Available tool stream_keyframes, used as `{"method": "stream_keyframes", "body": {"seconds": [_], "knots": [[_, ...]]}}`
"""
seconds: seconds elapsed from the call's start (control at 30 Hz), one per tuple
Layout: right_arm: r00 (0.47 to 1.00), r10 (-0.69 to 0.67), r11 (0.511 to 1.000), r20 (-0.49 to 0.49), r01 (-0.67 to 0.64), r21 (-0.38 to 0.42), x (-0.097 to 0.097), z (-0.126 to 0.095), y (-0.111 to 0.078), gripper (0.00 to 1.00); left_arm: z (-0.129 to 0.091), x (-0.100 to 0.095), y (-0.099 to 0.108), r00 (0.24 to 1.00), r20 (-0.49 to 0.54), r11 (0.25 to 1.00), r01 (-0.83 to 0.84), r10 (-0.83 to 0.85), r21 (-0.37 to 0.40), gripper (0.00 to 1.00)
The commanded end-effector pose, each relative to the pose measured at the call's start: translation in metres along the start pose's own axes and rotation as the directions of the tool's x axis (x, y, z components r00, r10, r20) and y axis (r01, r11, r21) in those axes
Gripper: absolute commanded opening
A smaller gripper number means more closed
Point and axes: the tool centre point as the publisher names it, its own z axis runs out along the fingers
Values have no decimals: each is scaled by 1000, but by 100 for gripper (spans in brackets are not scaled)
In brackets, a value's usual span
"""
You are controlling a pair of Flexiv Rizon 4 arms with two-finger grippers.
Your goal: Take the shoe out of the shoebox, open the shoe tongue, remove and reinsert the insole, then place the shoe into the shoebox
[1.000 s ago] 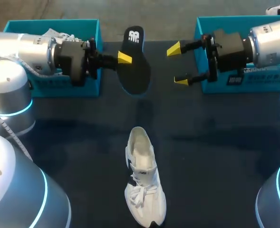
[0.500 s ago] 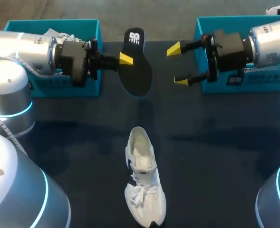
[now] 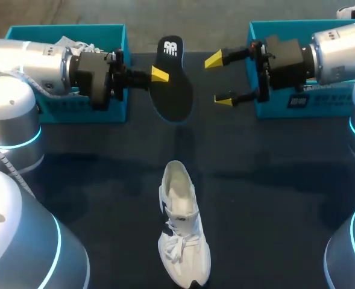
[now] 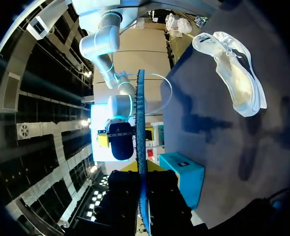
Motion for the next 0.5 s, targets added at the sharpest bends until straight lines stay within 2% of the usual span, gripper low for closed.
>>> {"method": "stream_keyframes", "body": {"seconds": [0.03, 0.17, 0.33, 0.5], "knots": [[1000, -1, 1000, -28, 2, 11, -3, 17, -2, 100, 1, 0, -1, 1000, 0, 1000, -7, 7, 4, 0], [997, -11, 999, -71, 14, 32, -5, 26, -6, 100, 3, 1, -3, 999, 11, 1000, -30, 30, 7, 0], [997, -22, 999, -74, 25, 42, -3, 34, -9, 100, 5, 5, -2, 999, 26, 999, -39, 40, -10, 0], [996, -47, 997, -72, 51, 56, 2, 43, -11, 91, 9, 8, -3, 999, 33, 999, -33, 34, -22, 0]]}}
